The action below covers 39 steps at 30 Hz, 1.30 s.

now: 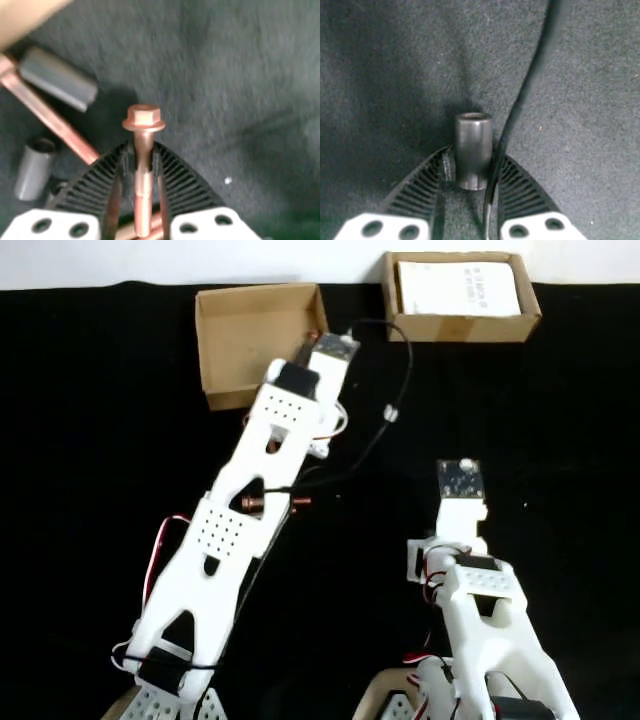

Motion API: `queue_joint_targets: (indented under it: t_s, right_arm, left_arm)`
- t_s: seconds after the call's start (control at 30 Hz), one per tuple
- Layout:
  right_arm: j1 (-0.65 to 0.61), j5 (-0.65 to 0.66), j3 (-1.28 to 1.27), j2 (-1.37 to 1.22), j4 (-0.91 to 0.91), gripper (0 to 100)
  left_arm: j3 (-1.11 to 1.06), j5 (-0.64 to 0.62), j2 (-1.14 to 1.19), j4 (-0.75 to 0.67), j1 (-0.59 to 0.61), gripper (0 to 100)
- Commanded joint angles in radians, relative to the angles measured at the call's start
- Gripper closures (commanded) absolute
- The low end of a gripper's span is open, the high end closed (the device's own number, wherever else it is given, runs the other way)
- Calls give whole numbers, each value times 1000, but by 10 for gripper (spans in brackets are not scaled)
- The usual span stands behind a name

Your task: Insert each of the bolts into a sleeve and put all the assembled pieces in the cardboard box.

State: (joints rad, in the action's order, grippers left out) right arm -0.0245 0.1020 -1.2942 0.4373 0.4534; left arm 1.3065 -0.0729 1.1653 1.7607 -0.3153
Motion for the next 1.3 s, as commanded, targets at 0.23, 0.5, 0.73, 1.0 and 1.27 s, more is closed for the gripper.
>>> queue_joint_targets:
  t_s: [0.23, 0.5, 0.73, 1.0, 1.27]
  right_arm:
    - [18, -5, -5, -4, -7, 991]
    - [18, -5, -5, -5, -7, 991]
    - [18, -5, -5, -5, -7, 991]
    - [18, -5, -5, -5, -7, 991]
    - [18, -5, -4, 4, -8, 991]
  left_arm:
    - [-179, -11, -77, 9, -47, 821]
    - [-179, -12, -50, -38, -16, 801]
    - [-176, -9, -25, -72, -21, 928]
    - [-150, 3, -35, -63, -22, 992]
    - [110, 135, -223, 3, -33, 992]
